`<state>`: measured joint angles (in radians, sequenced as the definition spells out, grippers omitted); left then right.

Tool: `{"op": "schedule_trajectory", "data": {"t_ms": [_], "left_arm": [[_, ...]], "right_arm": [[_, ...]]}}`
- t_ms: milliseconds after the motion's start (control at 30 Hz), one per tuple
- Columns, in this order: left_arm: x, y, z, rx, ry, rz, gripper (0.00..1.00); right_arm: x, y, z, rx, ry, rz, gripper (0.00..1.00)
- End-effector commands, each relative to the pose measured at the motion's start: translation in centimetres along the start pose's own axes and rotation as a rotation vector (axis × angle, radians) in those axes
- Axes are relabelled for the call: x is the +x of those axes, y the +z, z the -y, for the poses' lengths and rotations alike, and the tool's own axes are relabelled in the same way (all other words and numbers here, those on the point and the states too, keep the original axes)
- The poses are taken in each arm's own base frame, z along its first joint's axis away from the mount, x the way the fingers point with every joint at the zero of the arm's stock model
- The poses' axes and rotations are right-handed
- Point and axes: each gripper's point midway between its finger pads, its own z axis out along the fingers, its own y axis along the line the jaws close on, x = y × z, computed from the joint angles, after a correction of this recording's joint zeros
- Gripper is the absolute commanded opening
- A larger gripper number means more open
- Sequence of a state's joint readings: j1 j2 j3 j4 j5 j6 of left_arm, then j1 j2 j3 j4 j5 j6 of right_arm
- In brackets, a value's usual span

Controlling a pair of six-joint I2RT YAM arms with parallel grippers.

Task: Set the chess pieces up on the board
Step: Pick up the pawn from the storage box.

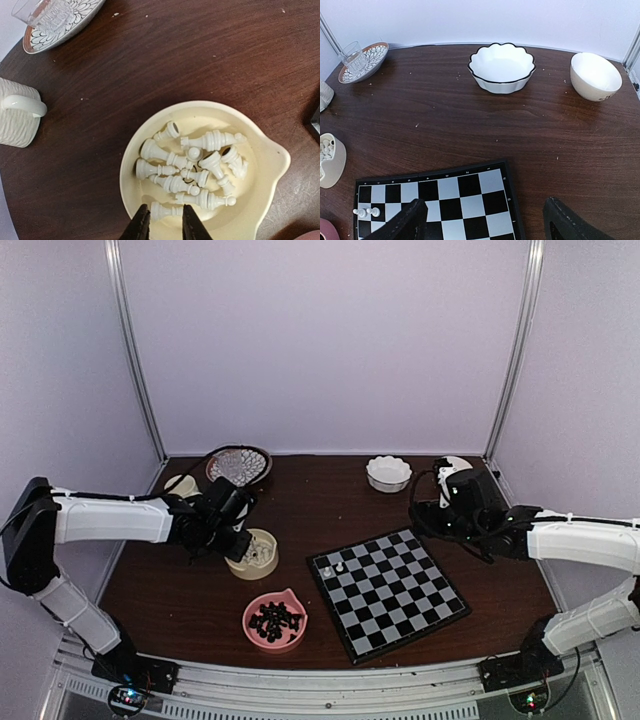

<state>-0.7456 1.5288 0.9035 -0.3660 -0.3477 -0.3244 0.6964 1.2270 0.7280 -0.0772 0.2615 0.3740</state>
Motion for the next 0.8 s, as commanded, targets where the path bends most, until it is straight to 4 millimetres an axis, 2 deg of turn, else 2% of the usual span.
{"op": "schedule_trajectory", "data": {"t_ms": [0, 233, 767], "left_arm": [[-1.2, 0.8, 0.2, 0.017, -0.038, 0.016, 0.23], [-0.4, 2.4, 0.1, -0.020, -0.041, -0.045, 0.24], [1.3, 4.5, 0.3, -0.026, -0.037, -0.153, 0.24]], "right_arm": [[0.1, 0.2, -0.6, -0.018, 0.014, 0.000, 0.83], [0.1, 0.3, -0.6, -0.018, 0.014, -0.003, 0.83], [0.4, 0.4, -0.6, -0.016, 0.013, -0.009, 0.83]]}}
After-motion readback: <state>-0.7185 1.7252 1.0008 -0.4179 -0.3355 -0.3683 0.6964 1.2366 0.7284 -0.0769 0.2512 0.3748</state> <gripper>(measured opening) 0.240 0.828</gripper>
